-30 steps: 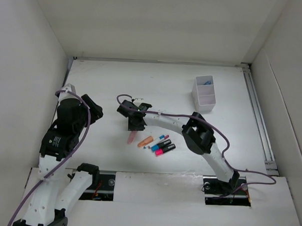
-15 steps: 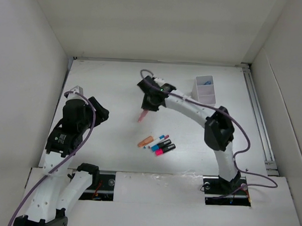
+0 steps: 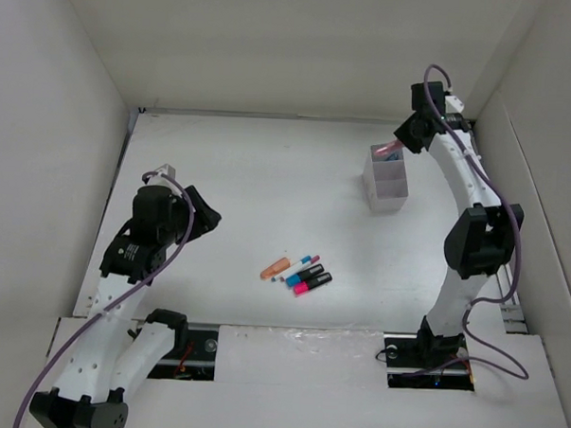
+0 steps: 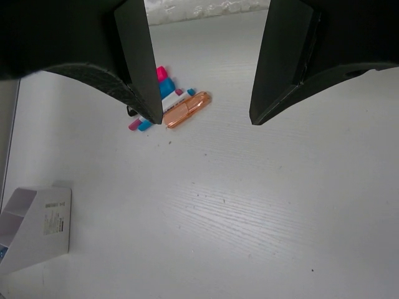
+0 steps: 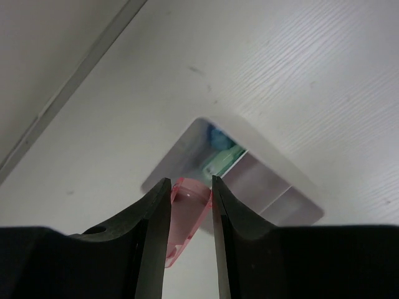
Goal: Sort the stationery into containers
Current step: Pick up the pen from the center of the board, then place the pen in the storage box.
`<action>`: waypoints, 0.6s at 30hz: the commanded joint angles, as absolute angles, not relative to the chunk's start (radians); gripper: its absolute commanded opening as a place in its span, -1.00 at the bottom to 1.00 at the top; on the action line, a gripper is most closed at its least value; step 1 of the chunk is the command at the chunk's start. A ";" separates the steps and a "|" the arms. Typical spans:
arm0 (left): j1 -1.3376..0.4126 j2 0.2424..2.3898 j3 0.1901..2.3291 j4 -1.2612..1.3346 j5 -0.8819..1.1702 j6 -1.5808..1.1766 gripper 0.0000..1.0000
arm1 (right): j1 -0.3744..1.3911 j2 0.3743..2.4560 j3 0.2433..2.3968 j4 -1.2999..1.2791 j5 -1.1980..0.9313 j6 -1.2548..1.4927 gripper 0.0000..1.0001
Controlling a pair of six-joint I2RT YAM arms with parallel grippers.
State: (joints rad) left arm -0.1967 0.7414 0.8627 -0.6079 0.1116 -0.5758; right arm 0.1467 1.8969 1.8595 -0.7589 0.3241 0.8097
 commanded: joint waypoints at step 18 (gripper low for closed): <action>-0.202 0.874 0.946 -0.463 0.135 -0.492 0.13 | 0.089 2.059 2.060 -0.769 0.397 0.752 -0.64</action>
State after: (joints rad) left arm -0.1967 0.8780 0.9161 -0.4973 0.1272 -0.5087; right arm 0.0853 2.0758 2.0380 -0.7998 0.3855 0.7555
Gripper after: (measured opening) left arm 0.560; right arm 0.356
